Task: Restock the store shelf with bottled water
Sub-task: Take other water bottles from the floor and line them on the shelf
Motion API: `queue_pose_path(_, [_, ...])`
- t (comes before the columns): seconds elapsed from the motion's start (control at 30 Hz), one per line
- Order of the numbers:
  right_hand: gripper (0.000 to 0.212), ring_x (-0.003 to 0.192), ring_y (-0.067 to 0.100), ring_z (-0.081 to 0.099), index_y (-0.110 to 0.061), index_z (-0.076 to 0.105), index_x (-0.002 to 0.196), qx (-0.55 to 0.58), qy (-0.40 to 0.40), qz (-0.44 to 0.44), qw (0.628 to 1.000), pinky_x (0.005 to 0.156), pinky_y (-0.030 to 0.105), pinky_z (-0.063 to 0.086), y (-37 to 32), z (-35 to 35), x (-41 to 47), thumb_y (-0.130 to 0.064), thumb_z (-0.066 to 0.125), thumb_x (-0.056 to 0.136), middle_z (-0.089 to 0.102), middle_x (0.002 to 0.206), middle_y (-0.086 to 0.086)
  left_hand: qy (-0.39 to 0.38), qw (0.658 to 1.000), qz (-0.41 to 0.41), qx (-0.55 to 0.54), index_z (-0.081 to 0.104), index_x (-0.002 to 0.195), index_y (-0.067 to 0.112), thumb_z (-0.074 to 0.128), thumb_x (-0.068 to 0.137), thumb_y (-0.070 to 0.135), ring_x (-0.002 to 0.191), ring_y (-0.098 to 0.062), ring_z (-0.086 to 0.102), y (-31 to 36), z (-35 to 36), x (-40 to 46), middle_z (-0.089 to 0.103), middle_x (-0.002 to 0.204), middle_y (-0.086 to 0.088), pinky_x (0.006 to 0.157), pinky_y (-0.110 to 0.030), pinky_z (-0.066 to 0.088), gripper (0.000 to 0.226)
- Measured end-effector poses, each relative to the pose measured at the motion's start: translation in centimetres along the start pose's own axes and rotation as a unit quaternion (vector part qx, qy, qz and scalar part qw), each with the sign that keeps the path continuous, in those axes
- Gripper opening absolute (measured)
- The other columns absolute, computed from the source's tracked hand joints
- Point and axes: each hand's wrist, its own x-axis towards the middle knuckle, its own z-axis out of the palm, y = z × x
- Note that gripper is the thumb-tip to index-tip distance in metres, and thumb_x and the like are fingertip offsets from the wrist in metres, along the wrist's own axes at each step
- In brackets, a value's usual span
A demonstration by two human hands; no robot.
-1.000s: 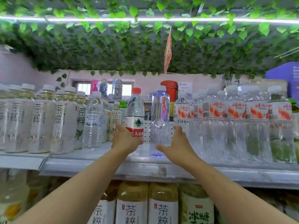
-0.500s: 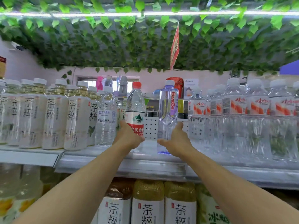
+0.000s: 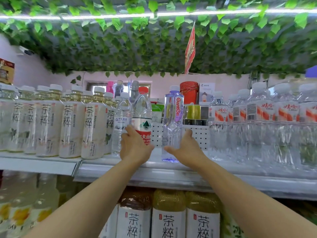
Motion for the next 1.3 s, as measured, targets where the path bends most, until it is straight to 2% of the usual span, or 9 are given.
queue_pose_path(0.2, [0.073, 0.135, 0.023, 0.025, -0.016, 0.017, 0.146, -0.156, 0.09, -0.061, 0.982, 0.108, 0.035, 0.028, 3.1, -3.8, -3.8, -0.039, 0.059, 0.09, 0.026, 0.147, 0.006, 0.118, 0.974, 0.191, 0.018, 0.029, 0.133, 0.012, 0.072, 0.077, 0.017, 0.123, -0.024, 0.027, 2.6, 0.2, -3.5, 0.03, 0.133, -0.01, 0.099, -0.028, 0.027, 0.071])
queue_pose_path(0.37, [0.062, 0.135, 0.02, 0.022, -0.018, 0.032, 0.14, -0.285, 0.121, -0.092, 0.946, 0.112, 0.032, 0.02, 7.0, -7.8, -5.9, -0.048, 0.053, 0.09, 0.029, 0.145, 0.002, 0.03, 0.961, 0.271, -0.034, 0.037, 0.128, 0.015, 0.07, 0.08, 0.018, 0.117, -0.02, 0.04, 6.2, 3.7, -5.7, 0.039, 0.127, -0.004, 0.093, -0.028, 0.038, 0.058])
queue_pose_path(0.47, [0.057, 0.138, 0.019, 0.018, -0.02, 0.039, 0.137, -0.331, 0.107, -0.113, 0.931, 0.115, 0.033, 0.017, 9.5, -10.3, -6.7, -0.051, 0.049, 0.091, 0.028, 0.147, -0.001, -0.077, 0.969, 0.227, -0.063, 0.034, 0.131, 0.014, 0.069, 0.082, 0.022, 0.116, -0.023, 0.045, 8.5, 6.3, -5.6, 0.039, 0.13, -0.007, 0.096, -0.038, 0.043, 0.061])
queue_pose_path(0.63, [0.051, 0.127, 0.026, 0.042, -0.016, 0.064, 0.106, -0.429, 0.067, -0.204, 0.877, 0.109, 0.046, 0.027, 13.6, -12.6, -6.3, -0.054, 0.037, 0.085, 0.058, 0.123, 0.004, -0.176, 0.971, 0.133, -0.092, 0.029, 0.137, 0.01, 0.071, 0.082, 0.019, 0.107, -0.022, 0.046, 11.5, 10.3, -3.7, 0.04, 0.137, -0.012, 0.081, -0.03, 0.038, 0.07])
queue_pose_path(0.8, [0.046, 0.127, 0.025, 0.046, -0.015, 0.065, 0.1, -0.455, 0.046, -0.282, 0.843, 0.111, 0.046, 0.018, 15.4, -12.9, -5.2, -0.049, 0.036, 0.091, 0.062, 0.116, 0.003, -0.222, 0.967, 0.029, -0.12, 0.015, 0.147, 0.004, 0.072, 0.081, 0.013, 0.121, -0.034, 0.048, 12.9, 14.1, -1.3, 0.042, 0.139, -0.02, 0.095, -0.039, 0.044, 0.088])
queue_pose_path(0.9, [0.047, 0.124, 0.025, 0.048, -0.013, 0.066, 0.097, -0.441, 0.048, -0.324, 0.836, 0.113, 0.046, 0.018, 15.9, -13.1, -4.6, -0.049, 0.036, 0.092, 0.064, 0.11, 0.004, -0.248, 0.961, -0.009, -0.124, 0.019, 0.145, 0.004, 0.072, 0.081, 0.009, 0.123, -0.034, 0.046, 13.4, 15.5, -0.5, 0.043, 0.138, -0.018, 0.097, -0.044, 0.042, 0.084])
queue_pose_path(1.07, [0.045, 0.12, 0.022, 0.049, -0.015, 0.065, 0.095, -0.413, 0.066, -0.367, 0.831, 0.116, 0.044, 0.013, 16.6, -13.0, -4.0, -0.049, 0.036, 0.092, 0.065, 0.103, 0.0, -0.318, 0.944, -0.022, -0.08, 0.042, 0.123, 0.004, 0.073, 0.08, 0.008, 0.11, -0.033, 0.053, 13.5, 16.6, 0.7, 0.054, 0.119, -0.014, 0.08, -0.042, 0.047, 0.053])
queue_pose_path(1.17, [0.043, 0.119, 0.019, 0.049, -0.018, 0.064, 0.094, -0.403, 0.064, -0.372, 0.834, 0.117, 0.043, 0.012, 16.7, -13.0, -3.8, -0.051, 0.036, 0.092, 0.064, 0.102, -0.004, -0.346, 0.938, -0.018, -0.033, 0.05, 0.125, 0.005, 0.074, 0.079, 0.011, 0.109, -0.034, 0.056, 13.6, 17.3, 1.7, 0.056, 0.126, -0.016, 0.074, -0.04, 0.05, 0.052])
queue_pose_path(1.3, [0.042, 0.118, 0.017, 0.049, -0.018, 0.063, 0.094, -0.395, 0.063, -0.377, 0.836, 0.117, 0.043, 0.01, 16.9, -13.0, -3.7, -0.051, 0.036, 0.093, 0.063, 0.1, -0.006, -0.377, 0.926, -0.031, 0.013, 0.046, 0.133, 0.002, 0.073, 0.081, 0.015, 0.114, -0.033, 0.057, 14.1, 17.8, 3.2, 0.05, 0.137, -0.016, 0.09, -0.041, 0.051, 0.06])
